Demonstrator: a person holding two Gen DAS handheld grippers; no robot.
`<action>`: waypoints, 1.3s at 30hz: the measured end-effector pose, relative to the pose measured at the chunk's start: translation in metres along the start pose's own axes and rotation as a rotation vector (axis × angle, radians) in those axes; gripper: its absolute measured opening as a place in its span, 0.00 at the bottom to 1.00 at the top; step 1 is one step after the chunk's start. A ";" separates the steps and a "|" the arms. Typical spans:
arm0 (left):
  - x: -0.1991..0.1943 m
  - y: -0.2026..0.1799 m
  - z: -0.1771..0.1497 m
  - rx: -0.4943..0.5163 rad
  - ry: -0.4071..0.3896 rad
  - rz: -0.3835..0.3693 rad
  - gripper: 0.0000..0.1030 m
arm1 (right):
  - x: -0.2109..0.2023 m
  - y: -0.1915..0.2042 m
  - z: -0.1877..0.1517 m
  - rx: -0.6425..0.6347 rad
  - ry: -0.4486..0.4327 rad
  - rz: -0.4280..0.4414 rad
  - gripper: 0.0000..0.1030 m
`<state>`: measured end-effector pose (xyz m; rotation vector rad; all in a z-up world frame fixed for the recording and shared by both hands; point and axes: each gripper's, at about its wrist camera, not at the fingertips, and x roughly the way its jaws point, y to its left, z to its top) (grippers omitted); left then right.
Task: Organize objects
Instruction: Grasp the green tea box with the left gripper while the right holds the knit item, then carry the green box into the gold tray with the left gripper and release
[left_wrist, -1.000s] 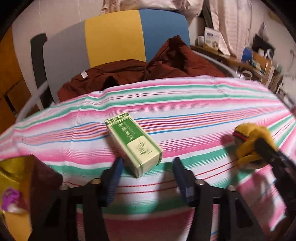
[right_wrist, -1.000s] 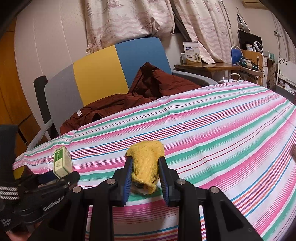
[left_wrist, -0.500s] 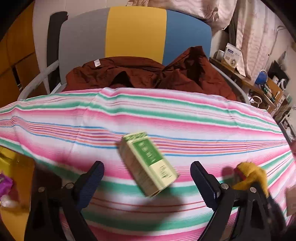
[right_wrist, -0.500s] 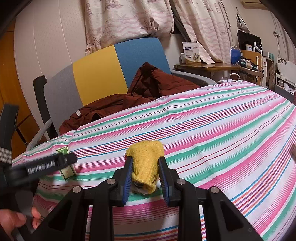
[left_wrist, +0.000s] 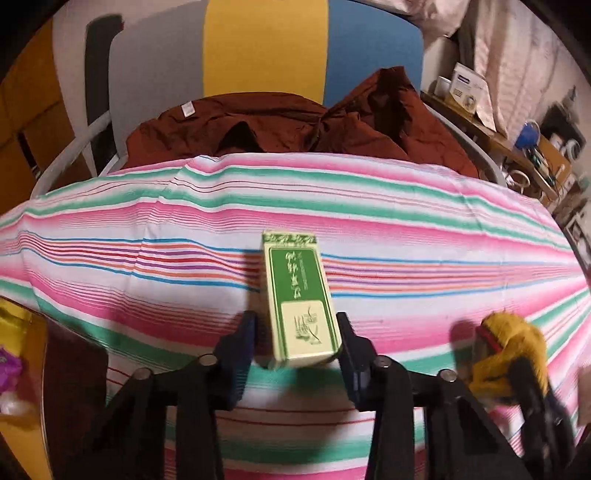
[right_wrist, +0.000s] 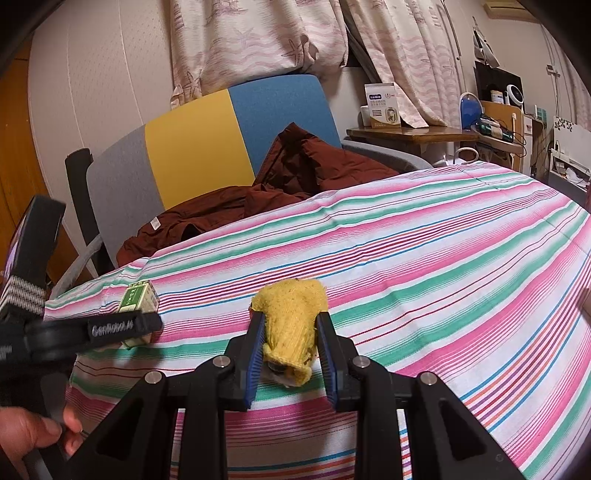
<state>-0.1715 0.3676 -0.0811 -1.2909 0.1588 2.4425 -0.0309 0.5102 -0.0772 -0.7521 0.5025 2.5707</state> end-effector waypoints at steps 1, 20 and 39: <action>-0.001 0.001 -0.001 0.006 -0.006 -0.002 0.34 | 0.000 0.000 0.000 0.000 0.001 0.000 0.26; 0.002 -0.013 -0.002 0.155 -0.002 0.033 0.30 | 0.002 0.002 -0.001 -0.006 0.005 -0.008 0.26; -0.081 0.013 -0.053 0.035 -0.063 -0.166 0.30 | -0.002 0.016 -0.002 -0.075 -0.023 -0.055 0.26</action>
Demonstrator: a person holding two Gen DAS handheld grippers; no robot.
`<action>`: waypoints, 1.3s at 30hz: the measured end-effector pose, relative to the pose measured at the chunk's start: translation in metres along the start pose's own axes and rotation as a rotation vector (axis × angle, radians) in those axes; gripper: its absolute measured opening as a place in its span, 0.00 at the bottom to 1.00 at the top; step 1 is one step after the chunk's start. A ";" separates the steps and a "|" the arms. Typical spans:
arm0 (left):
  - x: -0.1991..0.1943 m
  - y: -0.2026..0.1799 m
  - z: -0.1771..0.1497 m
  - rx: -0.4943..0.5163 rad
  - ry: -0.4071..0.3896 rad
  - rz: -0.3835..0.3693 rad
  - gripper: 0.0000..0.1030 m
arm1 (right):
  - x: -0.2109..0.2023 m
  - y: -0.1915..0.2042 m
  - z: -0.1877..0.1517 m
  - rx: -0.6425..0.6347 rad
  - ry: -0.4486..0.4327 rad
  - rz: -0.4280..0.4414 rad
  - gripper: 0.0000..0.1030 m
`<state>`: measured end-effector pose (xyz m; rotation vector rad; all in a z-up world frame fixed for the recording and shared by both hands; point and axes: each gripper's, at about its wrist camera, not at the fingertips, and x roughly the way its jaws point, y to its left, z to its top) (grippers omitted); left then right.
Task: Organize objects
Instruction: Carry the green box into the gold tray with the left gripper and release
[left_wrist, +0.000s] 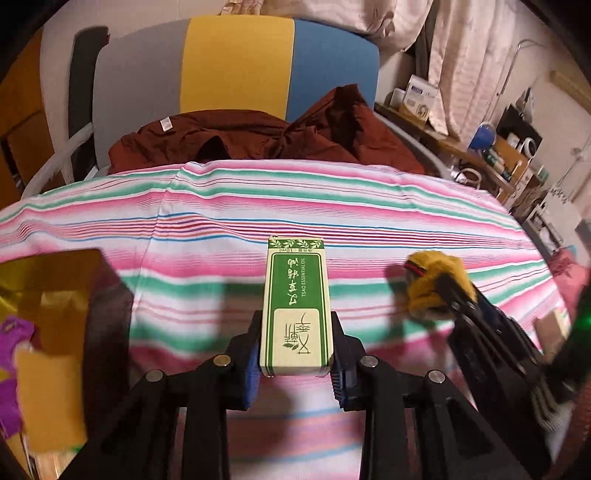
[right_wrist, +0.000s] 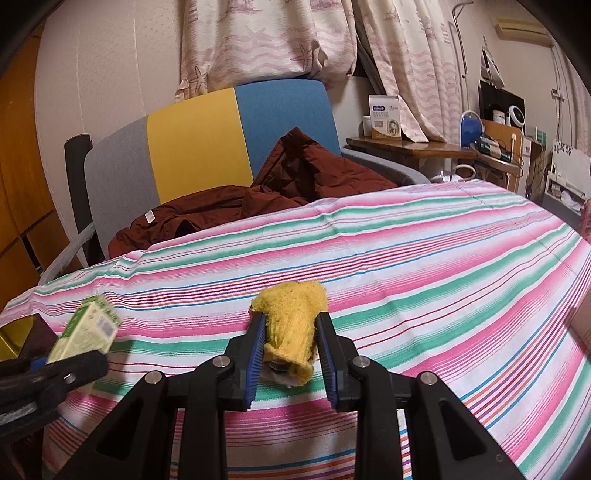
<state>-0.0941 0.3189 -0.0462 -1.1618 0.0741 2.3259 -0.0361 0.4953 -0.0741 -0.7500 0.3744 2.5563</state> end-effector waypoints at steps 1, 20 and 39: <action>-0.007 0.002 -0.002 -0.007 -0.009 -0.014 0.30 | -0.001 0.001 0.000 -0.004 -0.004 -0.001 0.26; -0.112 0.098 -0.034 -0.176 -0.141 -0.046 0.30 | -0.023 0.017 -0.004 -0.092 -0.050 -0.026 0.26; -0.146 0.233 -0.057 -0.381 -0.143 0.117 0.30 | -0.048 0.042 -0.014 -0.173 -0.003 0.028 0.24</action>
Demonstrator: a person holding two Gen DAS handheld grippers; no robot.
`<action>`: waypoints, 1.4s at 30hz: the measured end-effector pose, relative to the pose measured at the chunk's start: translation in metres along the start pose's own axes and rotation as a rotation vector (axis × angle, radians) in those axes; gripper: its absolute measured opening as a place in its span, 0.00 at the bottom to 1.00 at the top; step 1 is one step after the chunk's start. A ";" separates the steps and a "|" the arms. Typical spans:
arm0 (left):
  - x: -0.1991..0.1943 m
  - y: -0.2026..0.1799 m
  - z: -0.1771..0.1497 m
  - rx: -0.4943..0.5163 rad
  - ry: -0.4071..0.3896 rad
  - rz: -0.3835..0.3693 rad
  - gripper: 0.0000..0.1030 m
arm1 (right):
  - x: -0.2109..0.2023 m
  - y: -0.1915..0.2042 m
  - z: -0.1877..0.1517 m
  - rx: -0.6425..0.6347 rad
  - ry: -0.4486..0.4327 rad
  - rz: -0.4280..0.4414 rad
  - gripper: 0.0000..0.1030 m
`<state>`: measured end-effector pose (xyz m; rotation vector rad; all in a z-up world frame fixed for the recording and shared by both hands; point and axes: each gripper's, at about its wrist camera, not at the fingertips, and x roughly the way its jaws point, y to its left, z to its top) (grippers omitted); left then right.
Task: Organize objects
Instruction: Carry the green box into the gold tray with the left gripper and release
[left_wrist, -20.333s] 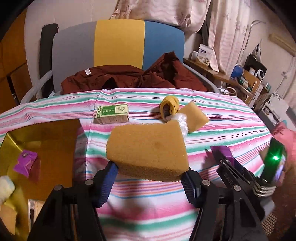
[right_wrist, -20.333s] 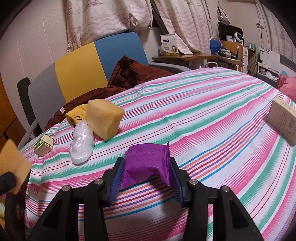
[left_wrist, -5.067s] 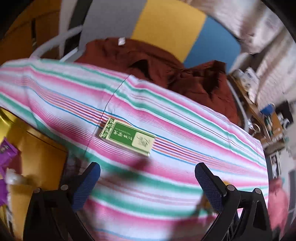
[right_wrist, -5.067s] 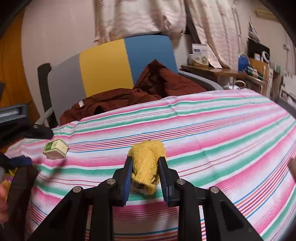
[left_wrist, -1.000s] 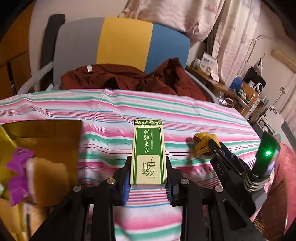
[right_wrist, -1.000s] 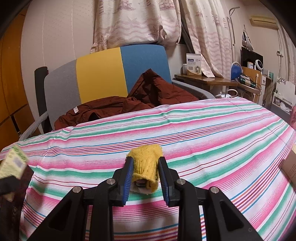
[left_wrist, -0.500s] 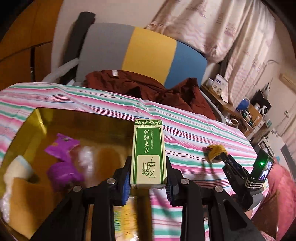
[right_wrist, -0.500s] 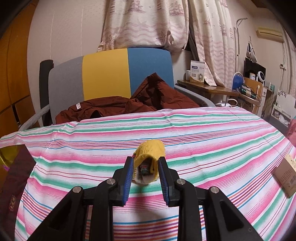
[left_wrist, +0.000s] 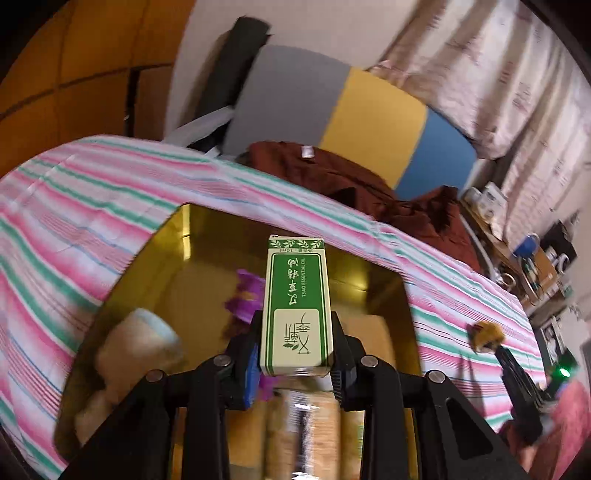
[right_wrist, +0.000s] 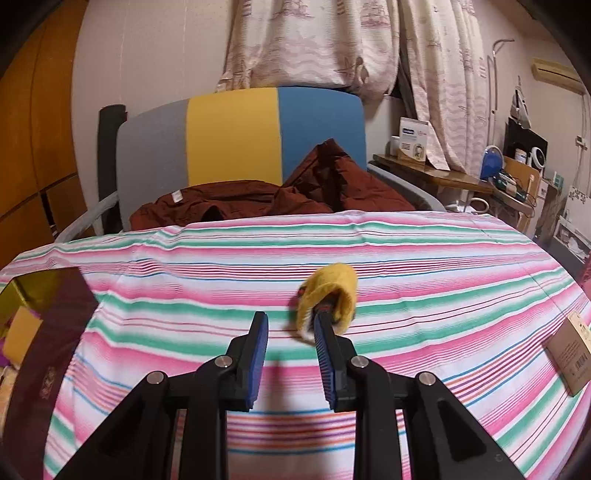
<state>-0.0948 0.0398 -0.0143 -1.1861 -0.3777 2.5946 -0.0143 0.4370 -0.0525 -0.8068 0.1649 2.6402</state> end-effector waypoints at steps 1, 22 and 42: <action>0.002 0.005 0.001 -0.014 0.005 0.008 0.30 | -0.002 0.003 -0.001 -0.009 -0.001 0.006 0.22; 0.054 0.059 0.009 -0.077 0.151 0.146 0.30 | -0.006 -0.011 0.004 0.138 0.036 0.017 0.44; 0.057 0.036 0.007 -0.021 0.151 0.140 0.82 | 0.084 -0.046 0.022 0.199 0.194 -0.013 0.38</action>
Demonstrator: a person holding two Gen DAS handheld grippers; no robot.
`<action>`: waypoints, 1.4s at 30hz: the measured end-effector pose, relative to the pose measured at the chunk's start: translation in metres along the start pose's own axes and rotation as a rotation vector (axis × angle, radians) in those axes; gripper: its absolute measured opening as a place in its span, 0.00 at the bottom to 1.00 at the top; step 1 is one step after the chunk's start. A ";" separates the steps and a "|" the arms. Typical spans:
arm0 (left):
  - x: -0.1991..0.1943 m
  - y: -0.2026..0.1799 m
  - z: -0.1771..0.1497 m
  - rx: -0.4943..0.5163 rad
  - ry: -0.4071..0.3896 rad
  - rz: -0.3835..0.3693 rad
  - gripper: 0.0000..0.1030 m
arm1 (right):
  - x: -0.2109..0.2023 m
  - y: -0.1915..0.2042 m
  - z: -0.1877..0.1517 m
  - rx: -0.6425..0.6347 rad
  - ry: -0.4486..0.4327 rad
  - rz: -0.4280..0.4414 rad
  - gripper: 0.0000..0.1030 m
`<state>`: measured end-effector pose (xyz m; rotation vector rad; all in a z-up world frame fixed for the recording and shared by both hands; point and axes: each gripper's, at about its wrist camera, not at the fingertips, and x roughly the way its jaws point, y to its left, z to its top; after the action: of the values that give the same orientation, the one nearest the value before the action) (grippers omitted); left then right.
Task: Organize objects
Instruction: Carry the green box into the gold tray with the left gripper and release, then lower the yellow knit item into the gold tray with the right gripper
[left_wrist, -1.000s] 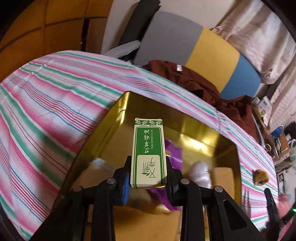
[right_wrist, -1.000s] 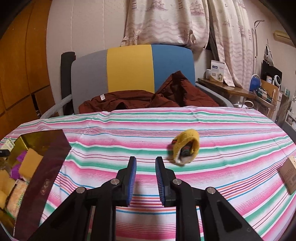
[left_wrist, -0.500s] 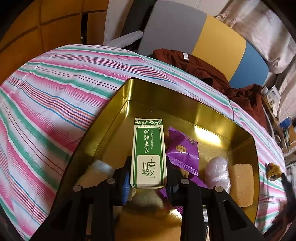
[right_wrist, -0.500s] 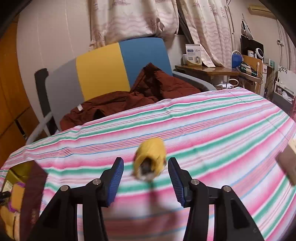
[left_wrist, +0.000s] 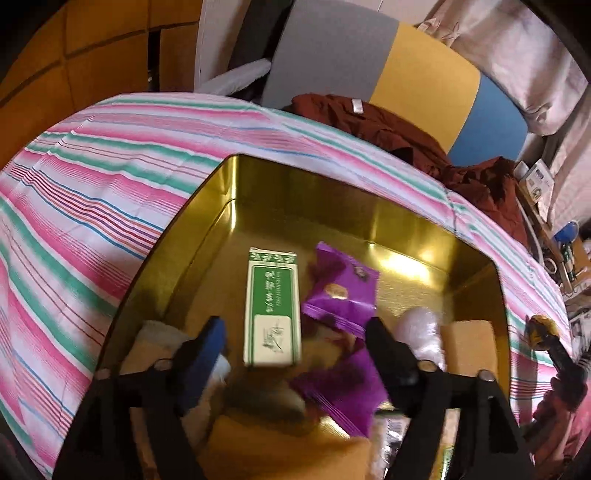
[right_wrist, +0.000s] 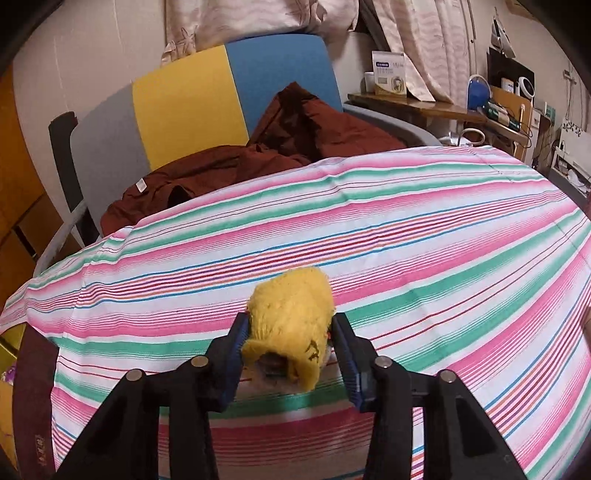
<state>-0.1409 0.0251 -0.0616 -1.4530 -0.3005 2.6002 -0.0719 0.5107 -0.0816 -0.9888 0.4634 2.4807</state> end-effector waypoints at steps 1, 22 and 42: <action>-0.005 0.000 -0.002 -0.007 -0.016 -0.009 0.87 | -0.002 0.002 0.000 -0.008 -0.009 -0.009 0.36; -0.072 -0.022 -0.062 0.079 -0.222 -0.051 1.00 | -0.080 0.103 -0.024 -0.228 -0.142 0.086 0.34; -0.098 -0.028 -0.093 0.120 -0.295 -0.090 1.00 | -0.138 0.185 -0.038 -0.300 -0.149 0.333 0.34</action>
<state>-0.0093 0.0395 -0.0213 -0.9935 -0.2309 2.7032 -0.0527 0.2995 0.0172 -0.8828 0.2250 2.9647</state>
